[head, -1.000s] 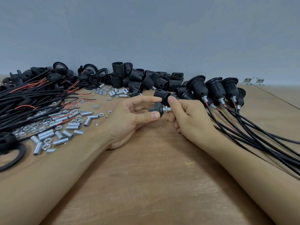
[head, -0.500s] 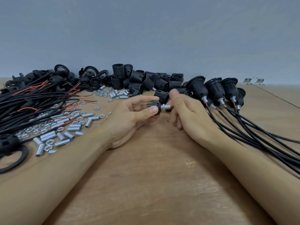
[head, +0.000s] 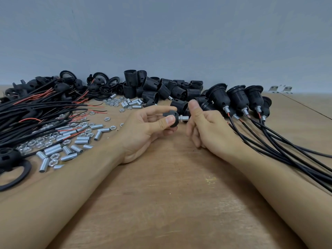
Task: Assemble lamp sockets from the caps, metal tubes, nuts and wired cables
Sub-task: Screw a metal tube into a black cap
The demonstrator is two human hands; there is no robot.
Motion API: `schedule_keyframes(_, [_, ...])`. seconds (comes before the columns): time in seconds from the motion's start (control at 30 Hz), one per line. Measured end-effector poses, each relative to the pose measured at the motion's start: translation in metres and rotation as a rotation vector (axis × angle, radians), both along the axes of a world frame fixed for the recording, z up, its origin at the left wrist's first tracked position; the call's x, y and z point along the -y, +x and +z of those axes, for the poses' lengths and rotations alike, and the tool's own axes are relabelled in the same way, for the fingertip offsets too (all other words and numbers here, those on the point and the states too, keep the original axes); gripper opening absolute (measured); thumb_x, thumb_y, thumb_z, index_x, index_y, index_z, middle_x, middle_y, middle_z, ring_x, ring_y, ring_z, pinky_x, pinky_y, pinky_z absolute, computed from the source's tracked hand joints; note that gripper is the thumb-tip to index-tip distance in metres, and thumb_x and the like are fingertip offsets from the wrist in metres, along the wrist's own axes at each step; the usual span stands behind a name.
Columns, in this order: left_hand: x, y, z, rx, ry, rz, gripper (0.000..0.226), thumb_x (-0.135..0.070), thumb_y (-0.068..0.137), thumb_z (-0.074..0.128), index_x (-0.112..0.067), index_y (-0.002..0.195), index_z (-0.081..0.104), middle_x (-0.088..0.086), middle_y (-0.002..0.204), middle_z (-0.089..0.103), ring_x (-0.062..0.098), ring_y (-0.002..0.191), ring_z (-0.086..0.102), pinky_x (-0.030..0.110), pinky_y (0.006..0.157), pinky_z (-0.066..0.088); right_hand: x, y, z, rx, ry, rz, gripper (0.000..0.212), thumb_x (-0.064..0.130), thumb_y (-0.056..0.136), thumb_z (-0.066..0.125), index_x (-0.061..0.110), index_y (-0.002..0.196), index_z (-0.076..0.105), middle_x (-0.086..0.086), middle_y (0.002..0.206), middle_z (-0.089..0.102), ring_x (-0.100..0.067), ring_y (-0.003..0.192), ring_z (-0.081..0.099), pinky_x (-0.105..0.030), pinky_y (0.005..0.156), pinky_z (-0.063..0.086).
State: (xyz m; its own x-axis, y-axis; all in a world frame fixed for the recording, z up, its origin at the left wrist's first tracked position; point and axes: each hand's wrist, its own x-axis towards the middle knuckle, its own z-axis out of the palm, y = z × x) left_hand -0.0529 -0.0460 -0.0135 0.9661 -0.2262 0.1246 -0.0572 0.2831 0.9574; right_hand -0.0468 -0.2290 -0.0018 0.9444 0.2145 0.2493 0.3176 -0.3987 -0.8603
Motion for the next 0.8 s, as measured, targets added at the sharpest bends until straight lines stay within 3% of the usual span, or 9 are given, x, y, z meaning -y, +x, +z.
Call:
schedule_keyframes(0.13, [-0.0006, 0.0007, -0.0014, 0.009, 0.018, -0.015, 0.037, -0.014, 0.073, 0.072, -0.008, 0.110, 0.071, 0.015, 0.096, 0.073, 0.024, 0.088, 0.069, 0.032, 0.085, 0.058, 0.0016, 0.0002, 0.0001, 0.010, -0.012, 0.047, 0.042, 0.042, 0.102, 0.046, 0.010, 0.077, 0.058, -0.001, 0.052, 0.058, -0.007, 0.044, 0.048, -0.021, 0.050, 0.041])
schedule_keyframes(0.27, [-0.0004, 0.0005, -0.0016, 0.021, 0.030, -0.016, 0.037, -0.015, 0.074, 0.072, -0.008, 0.110, 0.071, 0.012, 0.093, 0.073, 0.024, 0.087, 0.070, 0.032, 0.085, 0.058, 0.0022, -0.0003, -0.0010, -0.036, -0.006, 0.002, 0.066, 0.056, 0.100, 0.036, 0.006, 0.065, 0.060, -0.010, 0.044, 0.056, -0.010, 0.036, 0.046, -0.019, 0.046, 0.042])
schedule_keyframes(0.4, [-0.0015, 0.0009, -0.0008, 0.013, 0.018, -0.007, 0.035, -0.013, 0.076, 0.070, -0.007, 0.110, 0.070, 0.019, 0.101, 0.072, 0.025, 0.091, 0.069, 0.029, 0.081, 0.057, 0.0027, -0.0020, 0.0014, -0.019, -0.028, 0.075, 0.041, 0.042, 0.099, 0.052, 0.005, 0.082, 0.059, -0.012, 0.059, 0.064, -0.008, 0.040, 0.048, -0.022, 0.046, 0.041])
schedule_keyframes(0.5, [-0.0010, 0.0003, -0.0016, 0.026, 0.027, -0.027, 0.037, -0.015, 0.076, 0.070, -0.007, 0.112, 0.070, 0.016, 0.097, 0.072, 0.025, 0.089, 0.069, 0.029, 0.082, 0.057, 0.0020, -0.0022, 0.0011, -0.065, 0.017, 0.064, 0.060, 0.049, 0.102, 0.040, 0.005, 0.067, 0.058, -0.013, 0.048, 0.058, -0.009, 0.034, 0.044, -0.018, 0.042, 0.038])
schedule_keyframes(0.57, [-0.0012, 0.0008, -0.0012, 0.023, 0.016, -0.020, 0.036, -0.015, 0.075, 0.070, -0.007, 0.111, 0.070, 0.015, 0.096, 0.073, 0.024, 0.090, 0.069, 0.029, 0.082, 0.057, 0.0020, -0.0019, 0.0021, -0.042, 0.010, 0.047, 0.067, 0.054, 0.100, 0.037, -0.001, 0.069, 0.061, -0.015, 0.050, 0.060, -0.003, 0.035, 0.047, -0.013, 0.043, 0.038])
schedule_keyframes(0.63, [-0.0014, 0.0014, -0.0011, 0.015, 0.005, -0.018, 0.036, -0.014, 0.076, 0.069, -0.006, 0.111, 0.069, 0.018, 0.101, 0.072, 0.024, 0.092, 0.069, 0.028, 0.081, 0.057, 0.0017, -0.0028, 0.0034, -0.016, -0.015, 0.066, 0.049, 0.048, 0.099, 0.048, 0.003, 0.082, 0.062, -0.011, 0.058, 0.065, -0.002, 0.039, 0.049, -0.018, 0.046, 0.041])
schedule_keyframes(0.7, [-0.0013, 0.0012, -0.0014, 0.018, 0.009, -0.025, 0.036, -0.013, 0.077, 0.069, -0.005, 0.113, 0.069, 0.021, 0.103, 0.071, 0.025, 0.091, 0.068, 0.028, 0.081, 0.057, 0.0022, -0.0023, 0.0018, -0.039, 0.003, 0.091, 0.041, 0.041, 0.100, 0.052, 0.007, 0.077, 0.059, -0.009, 0.056, 0.062, -0.007, 0.038, 0.046, -0.024, 0.043, 0.040])
schedule_keyframes(0.8, [-0.0008, 0.0011, -0.0012, 0.020, 0.011, -0.024, 0.038, -0.012, 0.077, 0.068, -0.004, 0.114, 0.068, 0.015, 0.096, 0.072, 0.022, 0.087, 0.070, 0.028, 0.080, 0.057, 0.0022, -0.0017, 0.0021, -0.086, 0.040, 0.051, 0.068, 0.057, 0.100, 0.034, 0.007, 0.061, 0.059, -0.014, 0.048, 0.059, -0.012, 0.033, 0.043, -0.021, 0.039, 0.037])
